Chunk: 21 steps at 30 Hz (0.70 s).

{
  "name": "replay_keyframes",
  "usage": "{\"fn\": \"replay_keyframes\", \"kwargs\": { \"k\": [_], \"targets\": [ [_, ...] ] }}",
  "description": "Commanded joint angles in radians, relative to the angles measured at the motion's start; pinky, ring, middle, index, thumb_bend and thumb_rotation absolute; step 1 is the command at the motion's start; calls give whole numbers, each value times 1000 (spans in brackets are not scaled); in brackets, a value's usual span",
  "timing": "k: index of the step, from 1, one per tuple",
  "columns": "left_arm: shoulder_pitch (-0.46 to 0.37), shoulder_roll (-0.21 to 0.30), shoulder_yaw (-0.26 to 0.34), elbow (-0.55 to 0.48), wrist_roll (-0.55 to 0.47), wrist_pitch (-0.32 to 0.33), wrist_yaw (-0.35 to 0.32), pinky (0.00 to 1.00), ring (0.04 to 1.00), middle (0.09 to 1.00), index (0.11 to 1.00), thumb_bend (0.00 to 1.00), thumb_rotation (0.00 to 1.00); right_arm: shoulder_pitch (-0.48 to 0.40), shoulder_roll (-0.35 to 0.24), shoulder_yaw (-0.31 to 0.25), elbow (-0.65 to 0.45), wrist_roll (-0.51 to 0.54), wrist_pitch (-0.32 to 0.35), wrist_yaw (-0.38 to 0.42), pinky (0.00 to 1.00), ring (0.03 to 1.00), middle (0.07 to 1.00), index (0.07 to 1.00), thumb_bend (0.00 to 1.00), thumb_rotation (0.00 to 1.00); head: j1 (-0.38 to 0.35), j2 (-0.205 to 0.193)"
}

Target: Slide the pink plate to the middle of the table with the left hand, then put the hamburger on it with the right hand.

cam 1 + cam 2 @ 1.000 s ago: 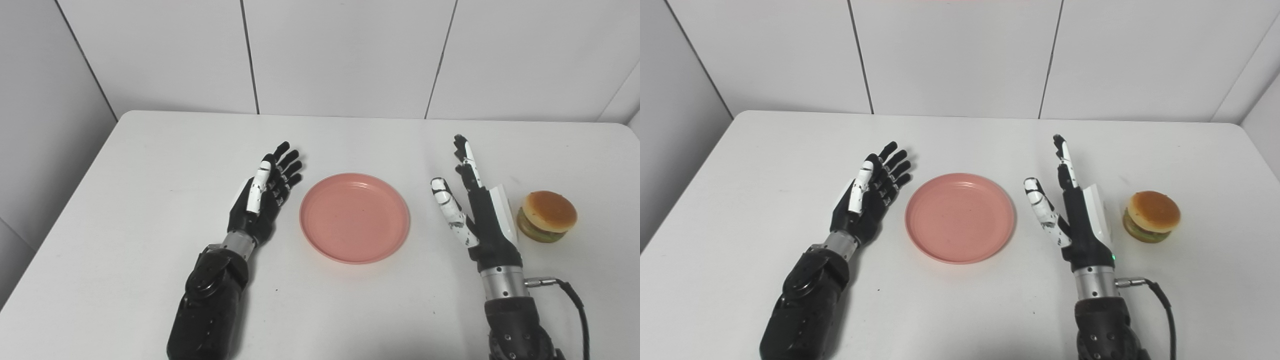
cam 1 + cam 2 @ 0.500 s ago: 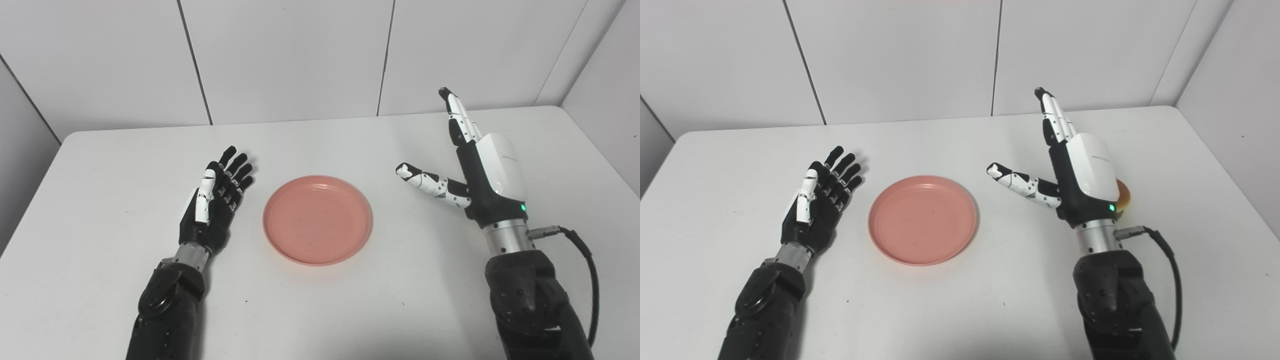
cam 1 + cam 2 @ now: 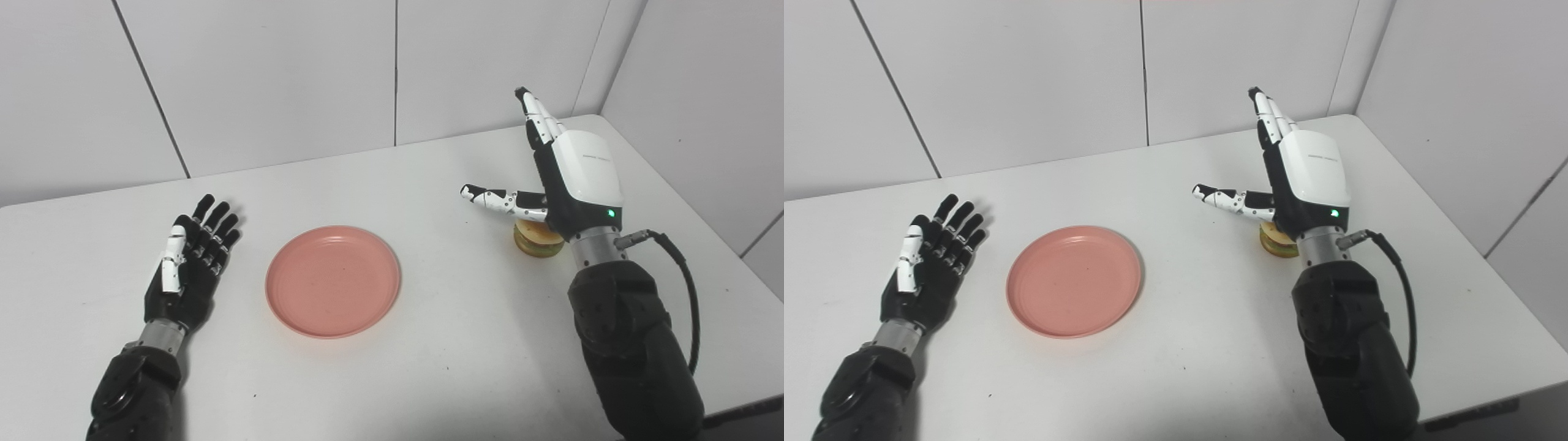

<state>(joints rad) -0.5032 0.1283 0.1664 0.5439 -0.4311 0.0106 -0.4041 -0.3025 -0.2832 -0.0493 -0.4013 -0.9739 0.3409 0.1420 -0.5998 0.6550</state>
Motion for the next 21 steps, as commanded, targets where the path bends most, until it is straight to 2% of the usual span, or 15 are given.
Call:
{"fn": "replay_keyframes", "kwargs": {
  "k": [1, 8, 13, 16, 21],
  "targets": [
    [67, 8, 7, 68, 6, 29, 13, 981, 941, 946, 939, 412, 1000, -30, -27, -19, -18, -23, 24, 0, 763, 891, 931, 970, 831, 698, -5, 0],
    [62, 11, 14, 76, 9, 28, 12, 968, 934, 934, 925, 416, 1000, -17, -52, -34, -9, -81, 99, 64, 751, 888, 935, 979, 874, 706, -14, 7],
    [62, 15, 14, 72, 13, 30, 15, 957, 932, 933, 923, 422, 1000, -9, -59, -39, 26, -87, 105, 63, 733, 876, 937, 988, 885, 676, -19, 12],
    [66, 16, 11, 59, 16, 39, 19, 952, 931, 933, 921, 423, 1000, -10, -61, -41, 58, -83, 111, 62, 785, 902, 951, 997, 897, 675, -19, 12],
    [68, 20, 10, 53, 13, 40, 11, 958, 935, 936, 925, 425, 1000, -12, -54, -36, 102, -69, 116, 55, 815, 923, 952, 995, 907, 660, -21, 20]
  ]
}}
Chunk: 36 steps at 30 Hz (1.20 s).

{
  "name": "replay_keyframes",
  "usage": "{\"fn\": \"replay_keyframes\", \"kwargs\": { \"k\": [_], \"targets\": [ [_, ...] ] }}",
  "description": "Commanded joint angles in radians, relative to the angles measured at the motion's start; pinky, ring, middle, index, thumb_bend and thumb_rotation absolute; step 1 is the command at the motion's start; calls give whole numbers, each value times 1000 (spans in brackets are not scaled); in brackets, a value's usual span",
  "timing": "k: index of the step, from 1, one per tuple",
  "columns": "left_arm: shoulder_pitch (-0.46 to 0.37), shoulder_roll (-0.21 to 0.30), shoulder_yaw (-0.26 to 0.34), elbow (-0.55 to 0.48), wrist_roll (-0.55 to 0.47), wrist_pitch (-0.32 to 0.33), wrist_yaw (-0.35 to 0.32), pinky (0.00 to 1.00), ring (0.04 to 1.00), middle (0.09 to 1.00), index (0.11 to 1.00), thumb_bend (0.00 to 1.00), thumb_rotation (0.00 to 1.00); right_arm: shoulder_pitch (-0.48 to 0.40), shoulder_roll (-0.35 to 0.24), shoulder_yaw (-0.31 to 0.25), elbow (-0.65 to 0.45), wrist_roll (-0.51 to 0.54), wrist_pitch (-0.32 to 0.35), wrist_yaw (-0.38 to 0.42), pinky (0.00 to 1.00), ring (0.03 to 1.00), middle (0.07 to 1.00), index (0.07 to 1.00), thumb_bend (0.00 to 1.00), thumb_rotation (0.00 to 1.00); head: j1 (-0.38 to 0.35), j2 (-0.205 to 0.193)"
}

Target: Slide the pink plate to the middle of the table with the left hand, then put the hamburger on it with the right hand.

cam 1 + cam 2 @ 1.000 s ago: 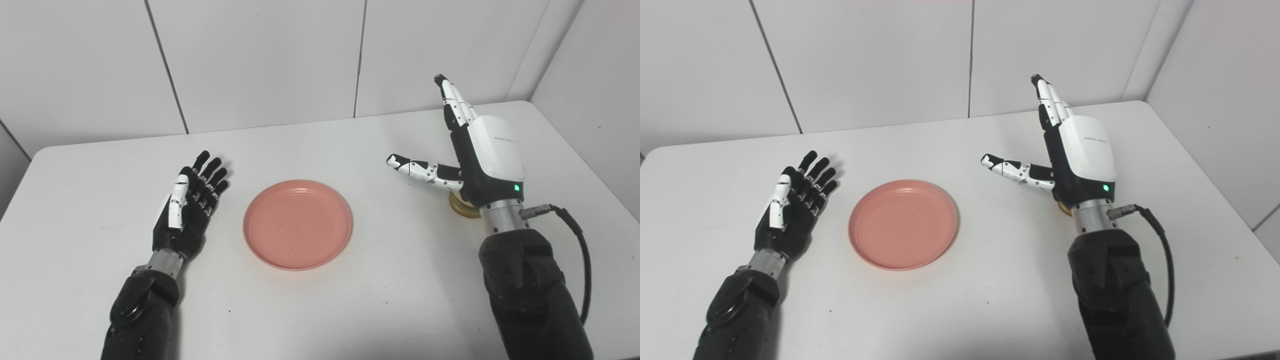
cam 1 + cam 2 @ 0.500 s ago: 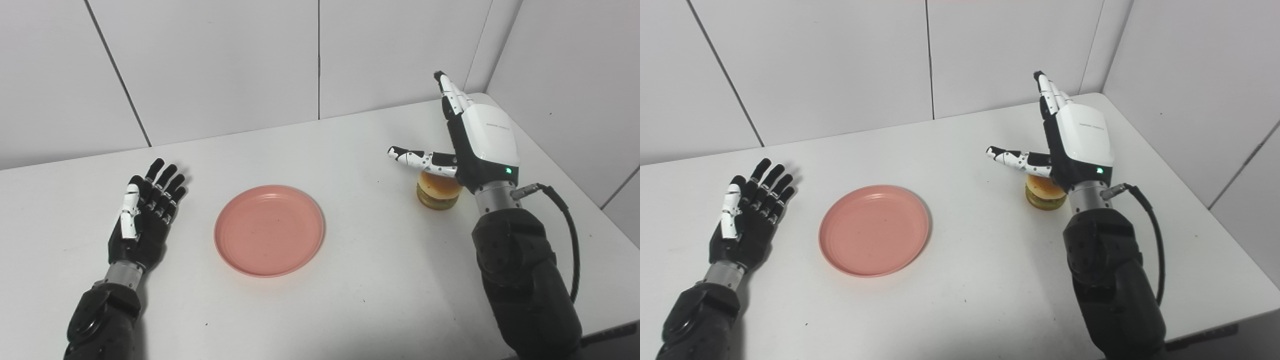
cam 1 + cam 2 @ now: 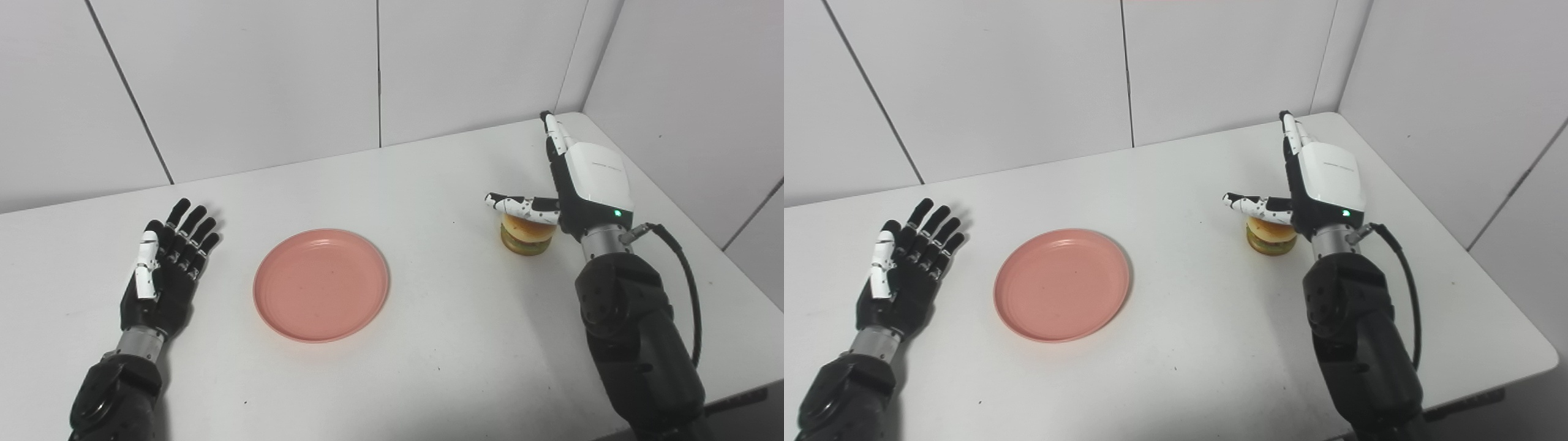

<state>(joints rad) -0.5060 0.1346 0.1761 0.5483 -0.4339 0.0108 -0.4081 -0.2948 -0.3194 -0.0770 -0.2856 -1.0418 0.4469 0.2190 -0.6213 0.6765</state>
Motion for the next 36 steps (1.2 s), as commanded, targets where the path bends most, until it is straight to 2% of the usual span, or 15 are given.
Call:
{"fn": "replay_keyframes", "kwargs": {
  "k": [1, 9, 14, 25, 33, 36],
  "targets": [
    [71, 14, 0, 48, 16, 40, 16, 959, 935, 936, 924, 425, 1000, -20, -17, -7, -10, 0, 12, -22, 811, 924, 952, 992, 910, 659, 1, -1],
    [74, 14, -1, 43, 14, 43, 15, 961, 934, 934, 926, 426, 1000, -19, -1, 0, 49, 13, 20, -26, 781, 923, 966, 988, 922, 662, -1, 4],
    [72, 15, 1, 44, 7, 53, 10, 961, 937, 938, 925, 427, 1000, -19, -11, 4, 88, 30, 18, -46, 809, 921, 971, 999, 930, 666, 1, 10],
    [80, 15, -4, 15, 10, 65, 14, 956, 935, 938, 922, 424, 1000, -28, -5, 19, 131, 13, 22, -18, 752, 896, 950, 995, 936, 666, 3, 16],
    [84, 15, -2, 5, 5, 71, 12, 967, 943, 945, 928, 431, 1000, -33, -1, 15, 157, 11, 22, 0, 794, 919, 952, 990, 932, 664, 4, 22],
    [85, 15, -4, -1, 8, 73, 15, 964, 939, 943, 928, 430, 1000, -34, 3, 11, 156, -1, 23, 24, 782, 905, 943, 988, 924, 656, 3, 25]
  ]
}}
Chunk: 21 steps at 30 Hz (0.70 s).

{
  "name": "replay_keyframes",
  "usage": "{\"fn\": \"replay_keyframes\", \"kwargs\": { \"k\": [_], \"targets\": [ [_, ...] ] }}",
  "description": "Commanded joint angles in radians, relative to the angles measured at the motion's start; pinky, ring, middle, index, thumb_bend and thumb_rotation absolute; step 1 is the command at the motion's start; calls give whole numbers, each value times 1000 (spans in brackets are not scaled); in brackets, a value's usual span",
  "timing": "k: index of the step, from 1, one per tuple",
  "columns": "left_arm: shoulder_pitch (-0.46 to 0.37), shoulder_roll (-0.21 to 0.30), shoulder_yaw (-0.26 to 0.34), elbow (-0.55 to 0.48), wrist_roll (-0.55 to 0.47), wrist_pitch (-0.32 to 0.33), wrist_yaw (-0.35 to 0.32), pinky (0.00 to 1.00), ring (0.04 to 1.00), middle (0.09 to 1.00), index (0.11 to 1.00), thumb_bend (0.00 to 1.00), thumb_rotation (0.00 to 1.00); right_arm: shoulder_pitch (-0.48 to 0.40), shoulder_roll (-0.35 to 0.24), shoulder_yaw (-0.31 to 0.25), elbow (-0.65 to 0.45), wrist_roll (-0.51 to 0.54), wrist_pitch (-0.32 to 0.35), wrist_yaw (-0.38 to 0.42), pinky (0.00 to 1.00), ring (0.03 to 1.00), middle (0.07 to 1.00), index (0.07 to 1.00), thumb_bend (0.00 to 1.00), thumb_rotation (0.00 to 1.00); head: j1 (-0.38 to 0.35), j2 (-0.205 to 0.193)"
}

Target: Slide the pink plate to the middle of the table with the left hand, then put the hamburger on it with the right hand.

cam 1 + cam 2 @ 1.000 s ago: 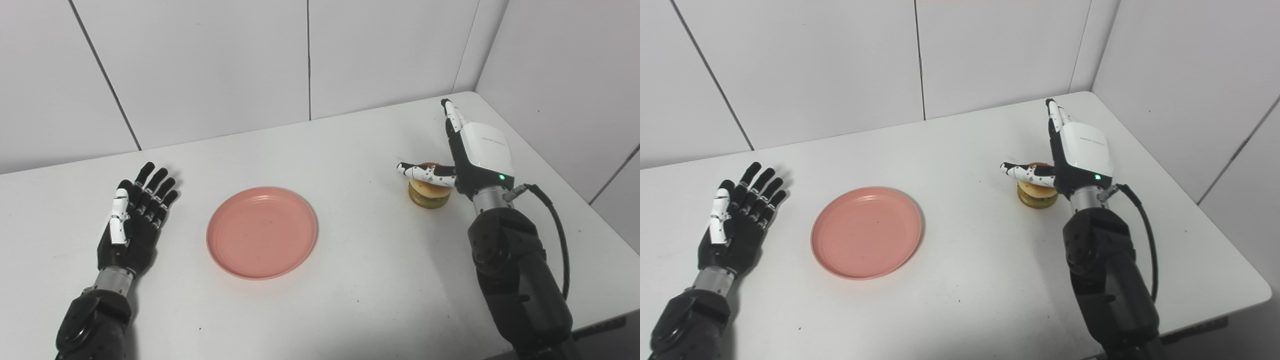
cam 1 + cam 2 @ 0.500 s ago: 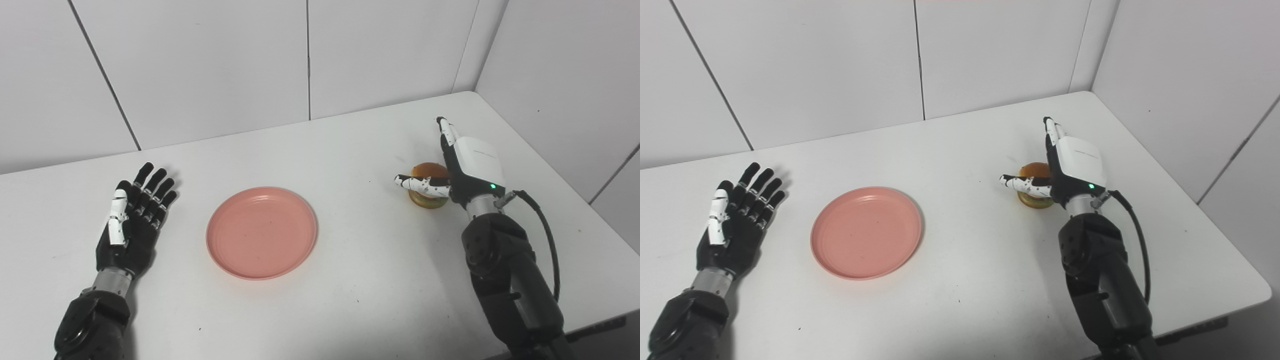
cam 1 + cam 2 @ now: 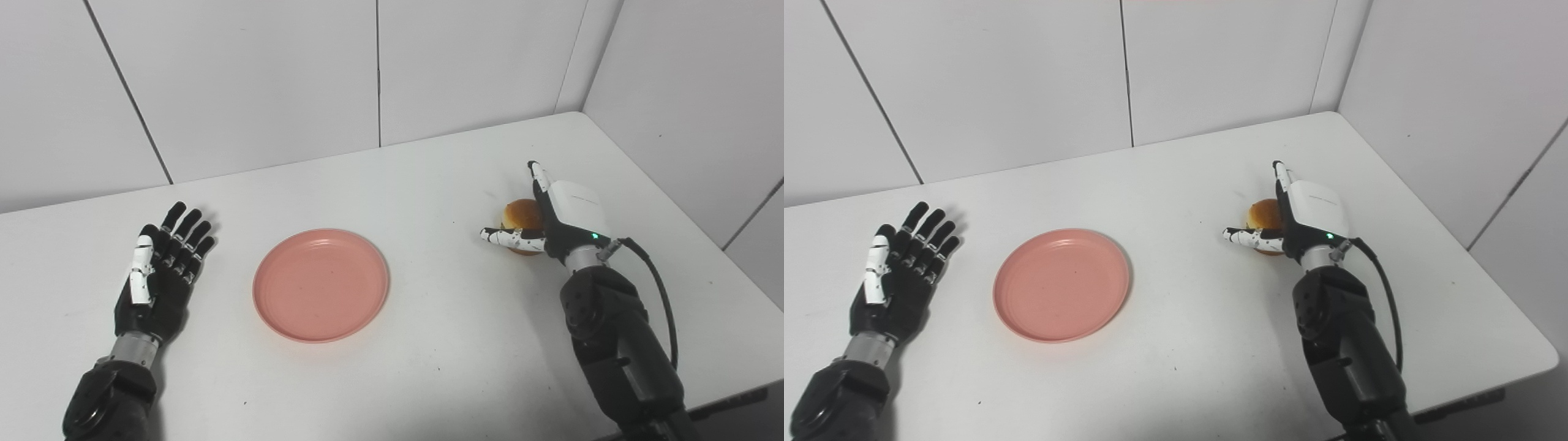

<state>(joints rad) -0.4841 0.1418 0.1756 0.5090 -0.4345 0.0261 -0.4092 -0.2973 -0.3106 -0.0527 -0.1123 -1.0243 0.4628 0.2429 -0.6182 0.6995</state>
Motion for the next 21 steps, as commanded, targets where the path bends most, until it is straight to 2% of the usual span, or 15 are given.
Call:
{"fn": "replay_keyframes", "kwargs": {
  "k": [1, 4, 11, 15, 17, 19, 21],
  "targets": [
    [64, 9, -4, 38, 10, 57, 16, 965, 940, 944, 929, 430, 1000, -32, -5, -15, -15, -21, 7, 3, 770, 899, 940, 987, 923, 648, 0, 2],
    [63, 9, -1, 42, 5, 55, 11, 970, 942, 946, 930, 429, 1000, -33, -3, -16, -8, -23, 7, 1, 744, 884, 933, 980, 926, 624, 1, 3],
    [63, 8, 1, 36, 2, 60, 13, 964, 940, 946, 931, 427, 1000, -34, -10, -13, 5, -40, 7, -4, 757, 880, 926, 960, 908, 555, 1, 6],
    [61, 9, 1, 40, 3, 60, 12, 966, 941, 945, 932, 434, 1000, -37, -5, -25, 14, -61, 7, -18, 710, 844, 894, 933, 889, 532, 4, 8],
    [62, 9, 0, 40, 5, 56, 12, 964, 940, 944, 931, 434, 1000, -41, 4, -39, 19, -73, 7, -27, 595, 763, 831, 893, 850, 463, 3, 10],
    [63, 9, -1, 36, 6, 56, 12, 963, 940, 943, 931, 435, 1000, -44, 14, -54, 23, -74, 7, -36, 533, 714, 797, 855, 820, 395, 3, 10],
    [65, 8, -3, 28, 8, 59, 16, 962, 937, 939, 928, 430, 1000, -44, 21, -69, 21, -42, 6, -60, 320, 435, 561, 753, 760, 284, 3, 10]
  ]
}}
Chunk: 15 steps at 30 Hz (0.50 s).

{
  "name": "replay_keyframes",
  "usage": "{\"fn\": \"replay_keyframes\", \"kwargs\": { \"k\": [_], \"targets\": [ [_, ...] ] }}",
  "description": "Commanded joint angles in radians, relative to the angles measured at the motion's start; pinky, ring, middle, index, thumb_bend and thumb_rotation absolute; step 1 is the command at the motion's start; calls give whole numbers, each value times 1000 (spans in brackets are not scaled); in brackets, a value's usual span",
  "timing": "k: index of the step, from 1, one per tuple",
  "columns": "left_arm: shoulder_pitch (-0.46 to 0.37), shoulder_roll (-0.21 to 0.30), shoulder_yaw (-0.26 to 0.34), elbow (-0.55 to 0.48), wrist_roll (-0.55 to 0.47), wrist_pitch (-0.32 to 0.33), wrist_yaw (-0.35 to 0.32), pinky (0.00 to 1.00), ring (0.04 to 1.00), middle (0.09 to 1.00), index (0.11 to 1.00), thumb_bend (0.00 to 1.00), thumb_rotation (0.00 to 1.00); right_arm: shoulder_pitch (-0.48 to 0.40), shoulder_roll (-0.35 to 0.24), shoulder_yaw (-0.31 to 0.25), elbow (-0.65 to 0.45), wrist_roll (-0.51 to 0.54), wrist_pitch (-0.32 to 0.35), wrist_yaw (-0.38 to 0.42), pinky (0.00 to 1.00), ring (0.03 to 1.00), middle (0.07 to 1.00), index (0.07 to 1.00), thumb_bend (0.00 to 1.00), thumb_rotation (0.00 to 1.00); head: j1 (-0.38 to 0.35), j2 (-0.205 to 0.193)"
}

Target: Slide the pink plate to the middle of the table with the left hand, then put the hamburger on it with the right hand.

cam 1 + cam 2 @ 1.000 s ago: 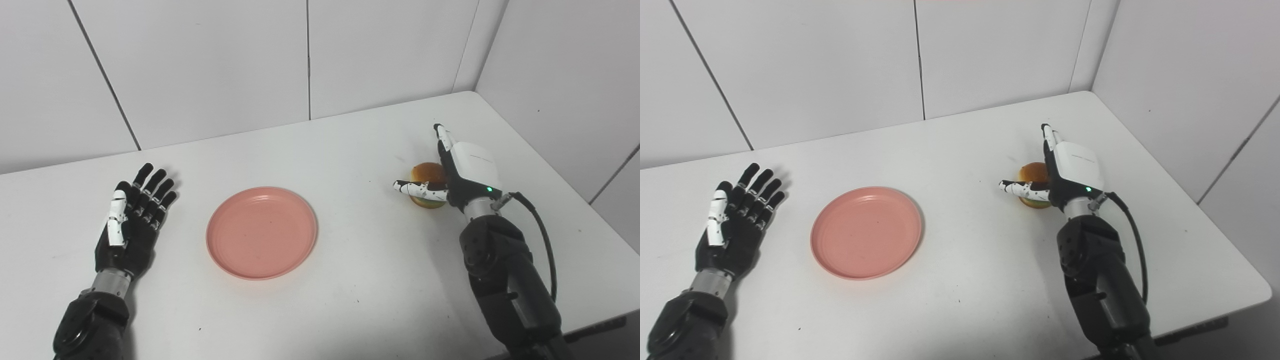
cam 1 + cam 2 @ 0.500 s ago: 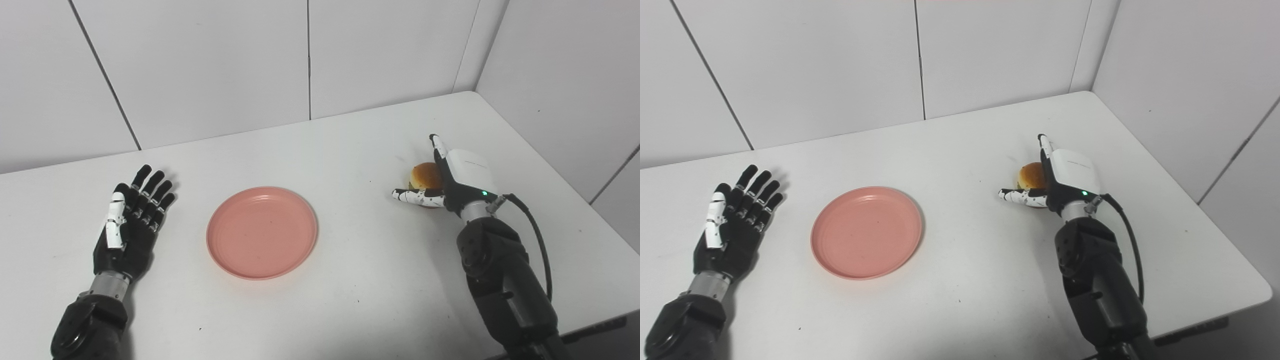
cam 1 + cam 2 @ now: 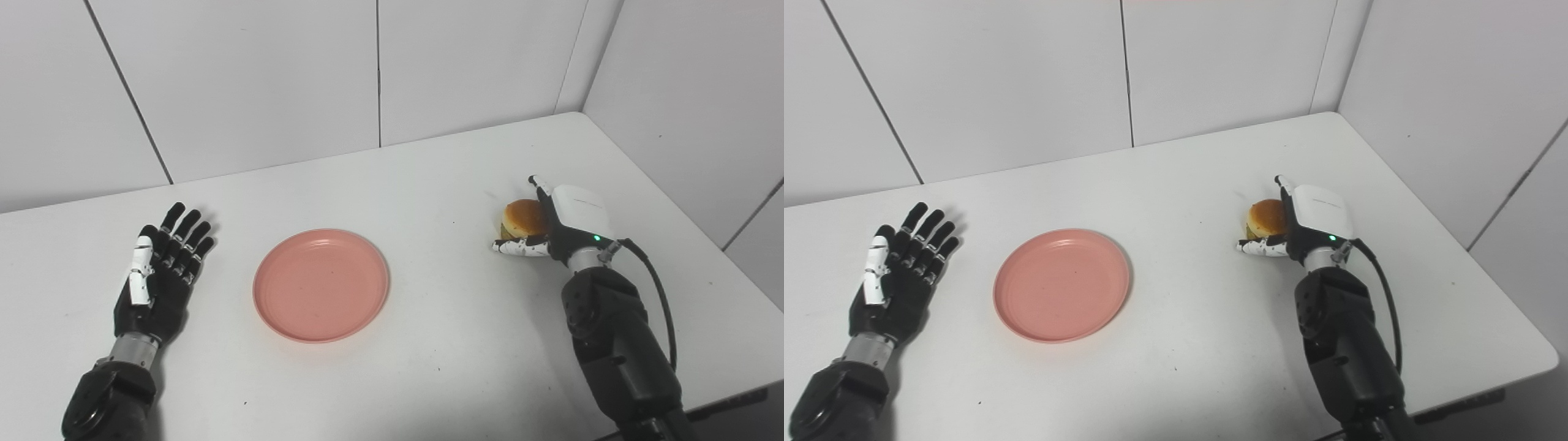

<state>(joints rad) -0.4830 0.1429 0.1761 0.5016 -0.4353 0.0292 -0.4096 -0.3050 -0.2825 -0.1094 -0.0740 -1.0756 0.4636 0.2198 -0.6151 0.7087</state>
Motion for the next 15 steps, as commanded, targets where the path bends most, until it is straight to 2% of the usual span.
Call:
{"fn": "replay_keyframes", "kwargs": {
  "k": [1, 2, 4, 6, 9, 15],
  "targets": [
    [64, 8, -3, 35, 7, 58, 14, 962, 937, 938, 928, 430, 1000, -35, -9, -14, -15, 26, 5, -50, 309, 421, 549, 748, 757, 278, 0, 2],
    [63, 8, -2, 35, 5, 59, 13, 969, 941, 943, 933, 430, 1000, -35, -11, -14, -14, 37, 4, -59, 301, 404, 517, 683, 727, 240, 0, 2],
    [63, 9, -1, 37, 2, 61, 11, 972, 943, 945, 935, 430, 1000, -32, -17, -11, -9, 56, 2, -77, 283, 376, 481, 626, 703, 204, -2, 3],
    [64, 9, -1, 35, 1, 63, 10, 967, 943, 948, 935, 427, 1000, -30, -18, -11, -3, 71, 3, -96, 243, 333, 437, 520, 563, 155, -2, 4],
    [66, 9, -1, 30, 4, 66, 13, 962, 941, 947, 934, 424, 1000, -29, -17, -11, 6, 83, 5, -112, 215, 306, 409, 492, 520, 140, 0, 5],
    [65, 8, -6, 35, 7, 58, 8, 963, 944, 950, 940, 426, 1000, -28, -33, -4, 15, 123, 0, -143, 214, 305, 400, 488, 511, 133, 5, 3]
  ]
}}
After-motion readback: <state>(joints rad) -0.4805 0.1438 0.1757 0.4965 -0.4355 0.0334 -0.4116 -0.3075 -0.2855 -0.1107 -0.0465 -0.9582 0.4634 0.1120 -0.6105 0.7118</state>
